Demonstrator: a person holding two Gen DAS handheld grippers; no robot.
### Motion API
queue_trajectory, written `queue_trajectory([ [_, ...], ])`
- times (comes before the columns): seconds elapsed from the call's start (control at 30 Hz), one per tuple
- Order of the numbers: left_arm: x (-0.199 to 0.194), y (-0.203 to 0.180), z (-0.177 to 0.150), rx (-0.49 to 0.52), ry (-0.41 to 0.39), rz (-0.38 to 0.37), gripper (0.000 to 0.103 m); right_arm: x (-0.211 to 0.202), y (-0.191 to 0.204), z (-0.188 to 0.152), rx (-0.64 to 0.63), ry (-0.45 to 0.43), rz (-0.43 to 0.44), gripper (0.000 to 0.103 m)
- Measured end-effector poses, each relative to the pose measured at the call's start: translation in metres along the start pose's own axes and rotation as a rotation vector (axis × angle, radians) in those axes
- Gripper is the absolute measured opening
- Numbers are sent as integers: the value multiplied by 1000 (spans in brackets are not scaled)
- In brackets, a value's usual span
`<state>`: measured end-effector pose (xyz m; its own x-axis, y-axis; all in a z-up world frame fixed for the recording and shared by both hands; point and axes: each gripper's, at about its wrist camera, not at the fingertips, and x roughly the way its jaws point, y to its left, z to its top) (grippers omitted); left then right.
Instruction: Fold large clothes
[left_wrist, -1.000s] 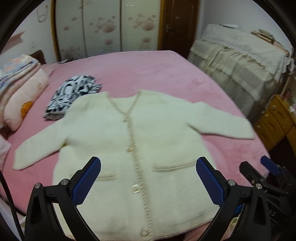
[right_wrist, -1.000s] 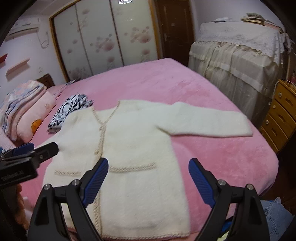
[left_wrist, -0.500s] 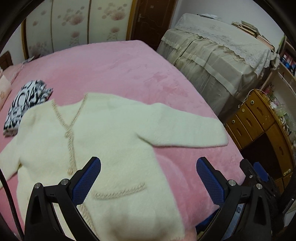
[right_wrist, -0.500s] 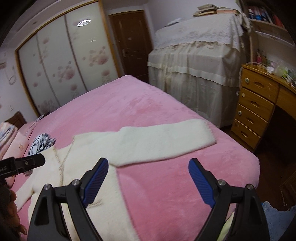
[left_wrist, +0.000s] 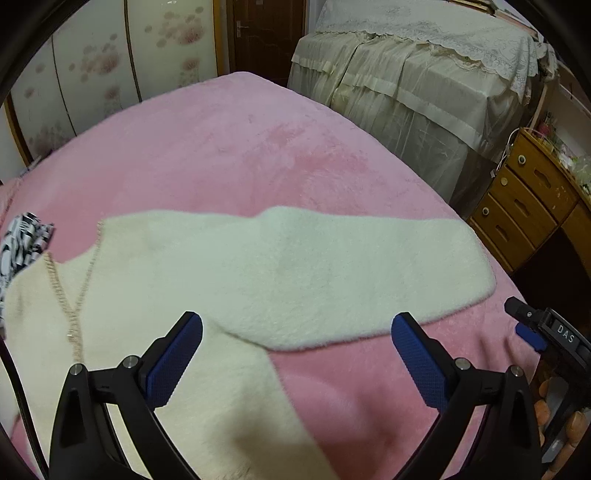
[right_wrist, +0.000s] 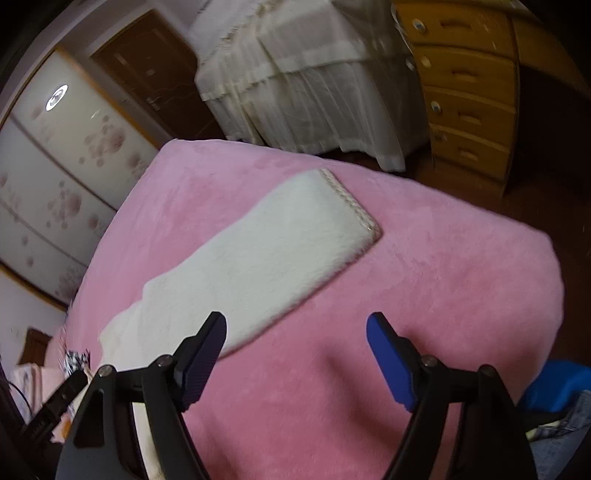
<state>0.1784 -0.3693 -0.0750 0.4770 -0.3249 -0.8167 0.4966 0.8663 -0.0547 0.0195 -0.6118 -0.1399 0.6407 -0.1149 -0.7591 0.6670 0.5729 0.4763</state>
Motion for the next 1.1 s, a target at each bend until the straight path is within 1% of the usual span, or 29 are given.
queue_trajectory([
  [0.03,7,2,-1,-16,1,-7,102,10,-8,4,31,9,13,78],
  [0.1,18,7,-3,-51,-6,-22,102,27,-21,8,86,31,10,76],
  [0.17,31,13,-5,-79,-4,-29,102,46,-33,12,136,52,2,70],
  [0.2,38,16,-4,-84,11,-34,102,56,-39,14,161,63,1,70],
  [0.27,51,21,-7,-84,42,-62,102,66,-43,16,168,50,10,70],
  [0.33,58,21,-7,-75,59,-49,101,72,-40,21,157,33,-3,68],
  [0.37,60,22,-7,-68,67,-43,101,76,-37,22,143,21,-17,62],
  [0.4,64,22,-8,-53,79,-29,97,77,-34,24,131,17,-31,57],
  [0.47,70,23,-7,-34,104,12,95,84,-27,26,100,20,-61,41],
  [0.53,77,26,-8,-29,138,32,92,87,-20,28,74,23,-63,31],
  [0.57,82,29,-10,-29,163,31,84,87,-16,27,59,20,-80,27],
  [0.6,87,33,-12,-30,193,27,68,87,-11,27,32,12,-101,21],
  [0.63,89,36,-13,-35,209,26,59,86,-2,26,-18,0,-115,10],
  [0.67,89,41,-16,-44,220,24,50,84,3,25,-42,-6,-120,9],
  [0.73,82,54,-22,-81,218,7,49,73,23,21,-120,-54,-165,8],
  [0.77,76,61,-25,-95,212,2,49,63,36,19,-165,-90,-158,8],
  [0.83,62,77,-33,-124,199,-16,49,44,67,13,-250,-148,-109,8],
  [0.93,38,102,-43,-171,164,-22,49,18,128,-11,-416,-205,-28,8],
  [0.97,29,111,-47,-186,151,-22,49,10,153,-25,-486,-221,11,8],
  [1.0,19,122,-51,-205,134,-27,49,6,169,-36,-535,-228,35,8],
  [1.07,5,142,-59,-242,114,-30,49,0,209,-72,-681,-230,100,9],
  [1.1,-1,152,-64,-267,102,-35,49,2,230,-97,-773,-219,131,9],
])
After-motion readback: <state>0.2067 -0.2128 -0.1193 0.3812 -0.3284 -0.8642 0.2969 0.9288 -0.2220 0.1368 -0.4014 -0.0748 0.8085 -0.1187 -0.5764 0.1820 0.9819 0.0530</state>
